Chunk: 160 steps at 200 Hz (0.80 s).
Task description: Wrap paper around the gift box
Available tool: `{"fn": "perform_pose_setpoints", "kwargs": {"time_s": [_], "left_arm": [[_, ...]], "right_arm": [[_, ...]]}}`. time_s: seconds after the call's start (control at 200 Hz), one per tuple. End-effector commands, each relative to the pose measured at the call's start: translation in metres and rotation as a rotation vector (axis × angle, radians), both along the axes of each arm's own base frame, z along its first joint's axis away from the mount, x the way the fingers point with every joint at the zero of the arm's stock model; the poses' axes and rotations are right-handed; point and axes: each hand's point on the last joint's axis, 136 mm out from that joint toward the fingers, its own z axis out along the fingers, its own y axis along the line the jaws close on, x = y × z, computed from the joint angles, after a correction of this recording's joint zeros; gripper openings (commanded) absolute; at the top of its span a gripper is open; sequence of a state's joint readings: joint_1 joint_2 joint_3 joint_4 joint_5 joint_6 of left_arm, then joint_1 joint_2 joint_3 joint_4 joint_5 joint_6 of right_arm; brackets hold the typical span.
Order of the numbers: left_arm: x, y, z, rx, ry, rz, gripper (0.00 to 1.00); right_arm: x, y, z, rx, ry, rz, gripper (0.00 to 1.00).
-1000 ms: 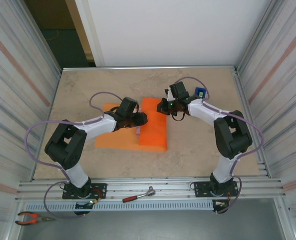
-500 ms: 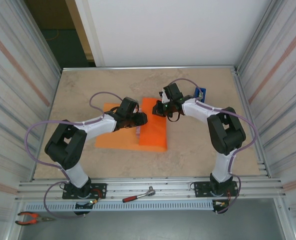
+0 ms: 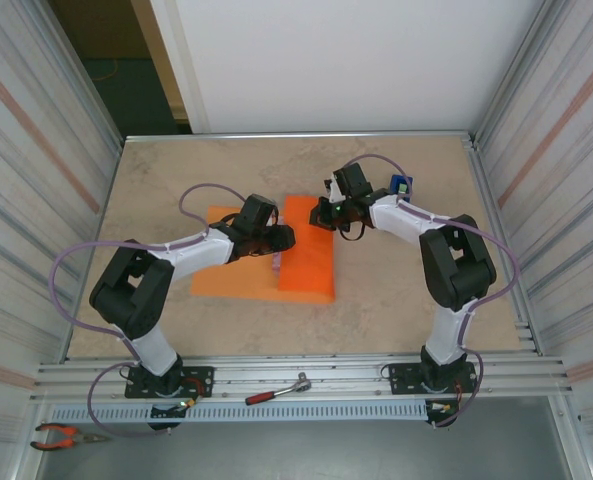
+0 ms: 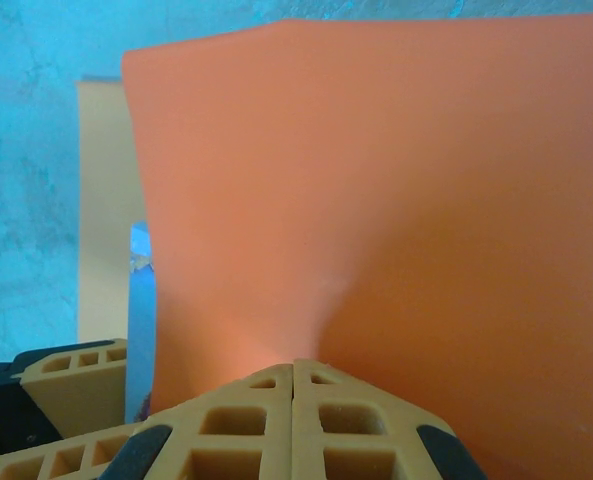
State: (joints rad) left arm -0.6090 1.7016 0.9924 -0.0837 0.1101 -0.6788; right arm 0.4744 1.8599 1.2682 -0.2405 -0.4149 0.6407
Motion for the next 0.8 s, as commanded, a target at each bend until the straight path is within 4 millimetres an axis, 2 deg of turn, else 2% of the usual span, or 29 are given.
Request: {"fn": "perform_pose_setpoints", "kwargs": {"time_s": [0.0,0.321,0.496,0.691,0.797], "left_arm": [[-0.031,0.032,-0.05,0.175,0.147,0.027,0.44],[-0.028,0.03,-0.047,0.171,0.144,0.023,0.43],[-0.026,0.029,-0.041,0.167,0.13,0.016,0.43],[-0.015,0.031,0.002,0.128,0.05,0.012,0.46],[-0.008,0.045,0.026,0.106,0.014,0.044,0.48]], "right_arm": [[0.002,-0.002,0.016,-0.005,-0.05,0.008,0.0],[-0.012,-0.02,-0.03,-0.08,0.029,-0.038,0.0],[-0.018,-0.029,-0.041,-0.101,0.05,-0.055,0.0],[-0.021,-0.035,-0.044,-0.111,0.055,-0.059,0.0],[-0.021,-0.037,-0.045,-0.113,0.057,-0.062,0.0]]}}
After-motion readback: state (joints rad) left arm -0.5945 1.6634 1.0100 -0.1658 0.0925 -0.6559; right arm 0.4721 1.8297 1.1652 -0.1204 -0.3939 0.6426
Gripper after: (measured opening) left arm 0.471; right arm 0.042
